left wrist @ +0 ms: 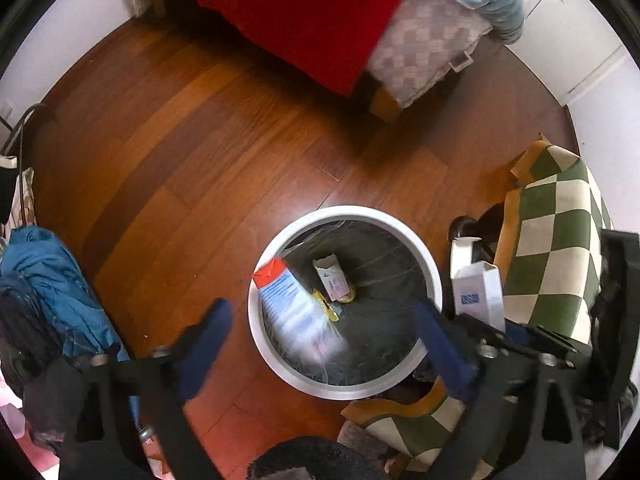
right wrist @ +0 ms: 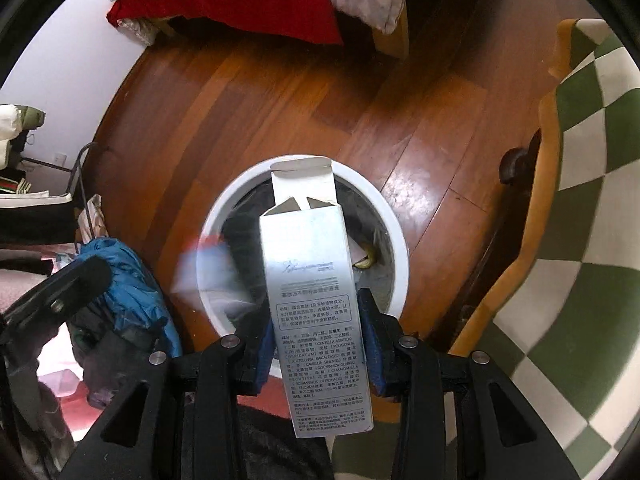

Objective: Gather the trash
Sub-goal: 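Carry the white box and Pure Milk carton over the bin and release both, then withdraw both open tools from the bin back toward the table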

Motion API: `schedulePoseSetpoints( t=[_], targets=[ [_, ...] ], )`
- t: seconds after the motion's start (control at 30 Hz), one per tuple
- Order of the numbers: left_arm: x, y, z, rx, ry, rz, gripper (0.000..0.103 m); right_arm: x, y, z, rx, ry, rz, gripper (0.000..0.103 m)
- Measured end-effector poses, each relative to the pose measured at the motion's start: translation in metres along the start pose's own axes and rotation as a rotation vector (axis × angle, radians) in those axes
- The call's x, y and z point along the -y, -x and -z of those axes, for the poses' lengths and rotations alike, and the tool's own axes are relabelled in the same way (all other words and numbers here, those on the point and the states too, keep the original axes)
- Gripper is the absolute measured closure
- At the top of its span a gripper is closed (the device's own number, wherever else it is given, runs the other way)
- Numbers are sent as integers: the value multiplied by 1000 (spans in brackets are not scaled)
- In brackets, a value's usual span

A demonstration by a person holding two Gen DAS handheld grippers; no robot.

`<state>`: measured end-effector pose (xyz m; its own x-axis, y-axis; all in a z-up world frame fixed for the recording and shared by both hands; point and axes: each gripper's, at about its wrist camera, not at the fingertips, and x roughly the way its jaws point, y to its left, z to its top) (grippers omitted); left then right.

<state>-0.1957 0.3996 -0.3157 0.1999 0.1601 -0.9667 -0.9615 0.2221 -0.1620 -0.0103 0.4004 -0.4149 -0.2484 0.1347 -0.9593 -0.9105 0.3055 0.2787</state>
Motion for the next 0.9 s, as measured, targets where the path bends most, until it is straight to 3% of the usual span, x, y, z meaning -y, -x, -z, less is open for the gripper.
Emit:
schedulePoseSetpoints(
  t=[0.07,0.23,0.57,0.9],
  targets=[
    [-5,1,2,2,8,-20,8,2,-3,0,-1,-5,-16,17],
    [-14,9,10,70,8,-106,8,5,-6,6,-20,6,-4,0],
    [-12,37,30,74,-12,-184,8,-9,31,41,1,57,89,0],
    [12,83,56,137,-77,-210,8,-16,99,81,71,81,72,0]
  ],
)
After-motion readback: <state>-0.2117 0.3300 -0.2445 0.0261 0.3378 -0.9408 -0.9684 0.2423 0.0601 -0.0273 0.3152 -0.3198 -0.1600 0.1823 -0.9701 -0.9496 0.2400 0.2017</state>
